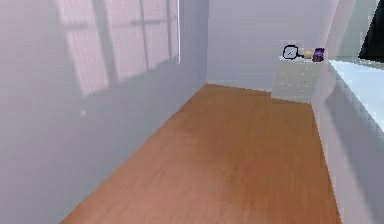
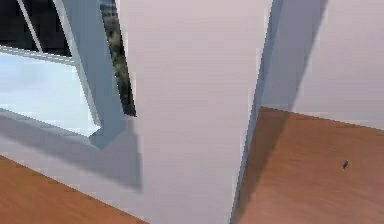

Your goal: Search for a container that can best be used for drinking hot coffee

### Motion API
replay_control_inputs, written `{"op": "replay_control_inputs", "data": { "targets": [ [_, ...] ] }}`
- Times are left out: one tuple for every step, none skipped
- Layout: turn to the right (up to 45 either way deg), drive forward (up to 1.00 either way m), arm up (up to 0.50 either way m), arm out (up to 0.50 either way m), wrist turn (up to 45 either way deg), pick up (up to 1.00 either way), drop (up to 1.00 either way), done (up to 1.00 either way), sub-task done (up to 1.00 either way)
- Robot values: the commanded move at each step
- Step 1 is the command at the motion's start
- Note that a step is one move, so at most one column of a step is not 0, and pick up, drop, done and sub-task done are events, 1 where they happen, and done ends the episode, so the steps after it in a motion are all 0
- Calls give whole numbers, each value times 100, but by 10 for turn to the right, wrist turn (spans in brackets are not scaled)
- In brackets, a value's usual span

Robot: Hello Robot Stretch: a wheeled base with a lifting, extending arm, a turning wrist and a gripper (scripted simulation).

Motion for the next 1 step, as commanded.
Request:
{"op": "replay_control_inputs", "data": {
  "targets": [
    [0, 25, 0, 0, 0, 0, 0, 0, 0]
  ]
}}
